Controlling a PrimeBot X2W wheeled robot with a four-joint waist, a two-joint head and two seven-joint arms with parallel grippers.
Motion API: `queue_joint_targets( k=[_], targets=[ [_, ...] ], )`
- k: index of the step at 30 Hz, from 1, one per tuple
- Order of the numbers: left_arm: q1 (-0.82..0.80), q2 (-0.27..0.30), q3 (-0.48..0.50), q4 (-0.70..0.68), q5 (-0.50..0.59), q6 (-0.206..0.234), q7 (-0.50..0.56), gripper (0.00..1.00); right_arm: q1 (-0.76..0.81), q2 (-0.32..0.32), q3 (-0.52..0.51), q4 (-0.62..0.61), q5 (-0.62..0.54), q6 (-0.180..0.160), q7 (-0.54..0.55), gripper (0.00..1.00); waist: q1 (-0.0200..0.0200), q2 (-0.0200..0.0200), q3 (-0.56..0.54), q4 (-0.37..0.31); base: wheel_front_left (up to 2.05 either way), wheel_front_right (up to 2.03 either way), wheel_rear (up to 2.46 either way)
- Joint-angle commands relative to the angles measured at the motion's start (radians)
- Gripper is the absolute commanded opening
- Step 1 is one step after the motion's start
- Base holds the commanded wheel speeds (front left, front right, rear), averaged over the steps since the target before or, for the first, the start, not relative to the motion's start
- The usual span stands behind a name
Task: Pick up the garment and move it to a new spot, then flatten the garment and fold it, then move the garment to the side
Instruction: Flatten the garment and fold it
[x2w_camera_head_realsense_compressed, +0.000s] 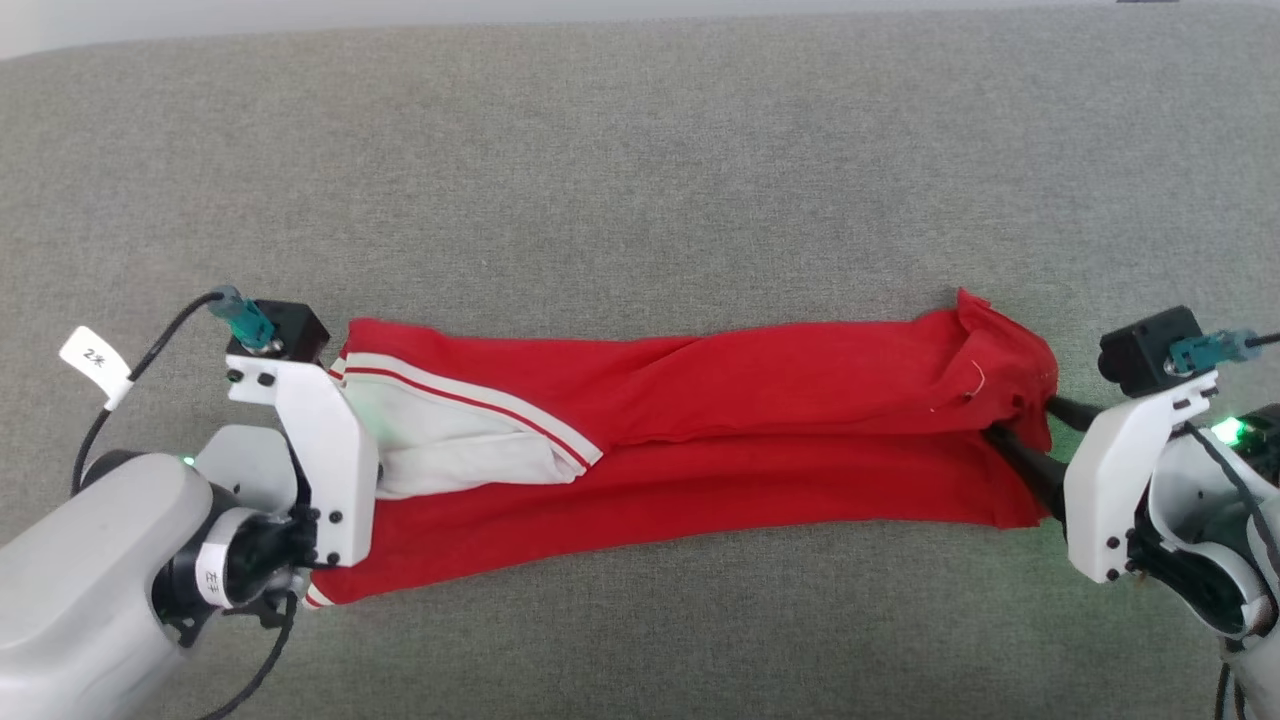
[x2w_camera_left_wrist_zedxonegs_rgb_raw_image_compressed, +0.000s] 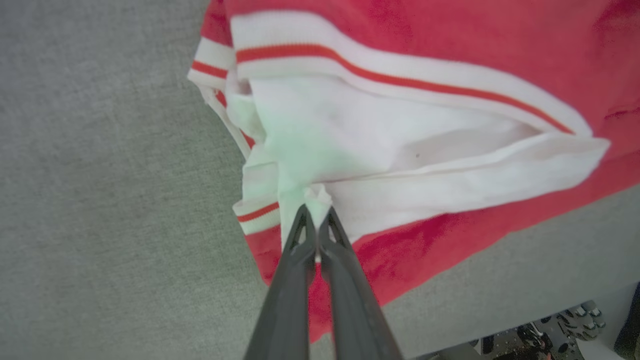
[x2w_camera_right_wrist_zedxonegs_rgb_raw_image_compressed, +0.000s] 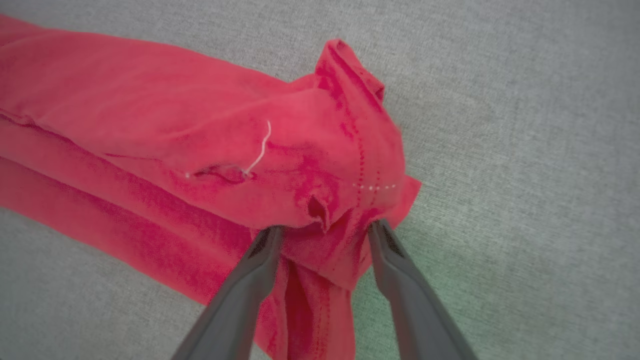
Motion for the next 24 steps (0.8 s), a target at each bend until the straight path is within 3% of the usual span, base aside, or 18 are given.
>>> queue_joint_targets(
  k=[1, 13, 24],
  targets=[
    [-0.006, -0.004, 0.010, 0.018, 0.010, -0.016, -0.024, 1.00, -0.011, 0.002, 0.003, -0.011, 0.005, -0.001, 0.011, 1.00, 0.0000, -0.0001, -0.001, -0.002, 0.00, 0.00, 0.00],
    [0.058, 0.020, 0.093, 0.018, 0.070, -0.096, -0.340, 1.00, 0.063, 0.001, -0.110, -0.154, -0.011, -0.001, 0.043, 1.00, 0.0000, -0.0001, -0.043, -0.008, 0.00, 0.00, 0.00],
    [0.240, 0.041, 0.202, -0.038, 0.114, -0.092, -0.774, 1.00, 0.161, 0.088, -0.302, -0.229, -0.032, -0.001, 0.115, 1.00, 0.0000, -0.0001, -0.058, 0.011, 0.00, 0.00, 0.00]
  ],
)
